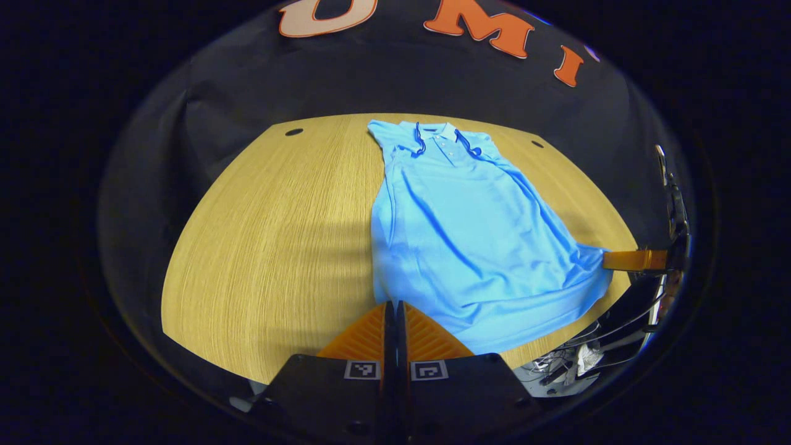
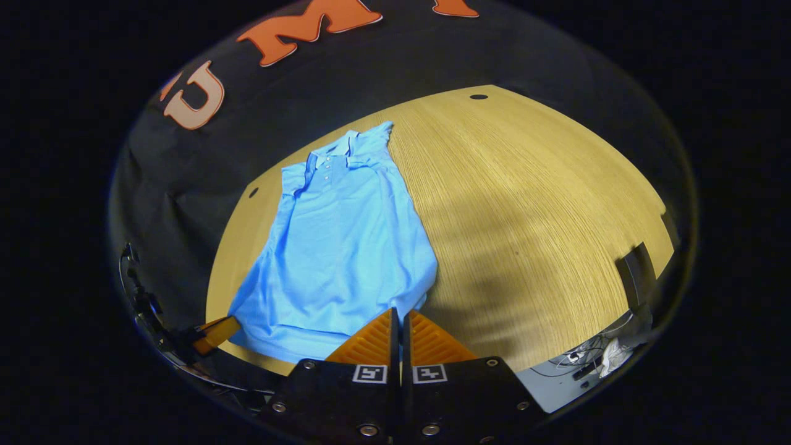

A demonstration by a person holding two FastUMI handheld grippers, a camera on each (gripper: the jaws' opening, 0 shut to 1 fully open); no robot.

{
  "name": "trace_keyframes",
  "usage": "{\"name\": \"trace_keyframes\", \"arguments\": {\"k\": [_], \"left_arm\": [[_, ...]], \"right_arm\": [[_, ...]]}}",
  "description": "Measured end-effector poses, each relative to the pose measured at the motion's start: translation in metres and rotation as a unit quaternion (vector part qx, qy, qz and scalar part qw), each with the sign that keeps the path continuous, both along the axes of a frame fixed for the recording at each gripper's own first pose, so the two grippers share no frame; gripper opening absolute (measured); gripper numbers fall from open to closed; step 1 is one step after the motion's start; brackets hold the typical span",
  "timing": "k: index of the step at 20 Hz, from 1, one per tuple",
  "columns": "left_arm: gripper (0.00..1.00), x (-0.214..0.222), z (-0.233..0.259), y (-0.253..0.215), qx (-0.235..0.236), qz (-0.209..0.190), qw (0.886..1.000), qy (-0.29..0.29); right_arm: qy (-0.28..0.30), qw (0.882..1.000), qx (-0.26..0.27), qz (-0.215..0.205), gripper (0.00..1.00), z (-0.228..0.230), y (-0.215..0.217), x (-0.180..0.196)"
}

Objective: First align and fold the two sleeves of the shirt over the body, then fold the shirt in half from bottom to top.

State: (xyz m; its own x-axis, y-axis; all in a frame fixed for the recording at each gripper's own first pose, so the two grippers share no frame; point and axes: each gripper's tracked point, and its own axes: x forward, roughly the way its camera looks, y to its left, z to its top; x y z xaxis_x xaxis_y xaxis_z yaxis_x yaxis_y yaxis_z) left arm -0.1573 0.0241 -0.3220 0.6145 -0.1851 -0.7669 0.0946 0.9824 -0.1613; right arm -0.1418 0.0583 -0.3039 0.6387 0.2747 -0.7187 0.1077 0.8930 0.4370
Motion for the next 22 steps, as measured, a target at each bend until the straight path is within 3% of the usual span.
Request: {"name": "trace_keyframes", "arguments": {"k": [4,11,22], "left_arm": [[0.04,0.039,0.041,-0.007,-0.023,0.000,0.999,-0.041],[0.04,0.109,0.081,-0.011,-0.038,-0.015,0.996,-0.082],[0.05,0.255,0.106,-0.002,-0.051,-0.009,0.992,-0.118]], "right_arm": [[-0.016,0.999,0.044,-0.014,0.01,0.023,0.007,0.021],[-0.051,0.996,0.072,-0.029,0.01,0.062,0.010,0.082],[-0.101,0.988,0.099,-0.062,0.01,0.121,0.002,0.220]]}}
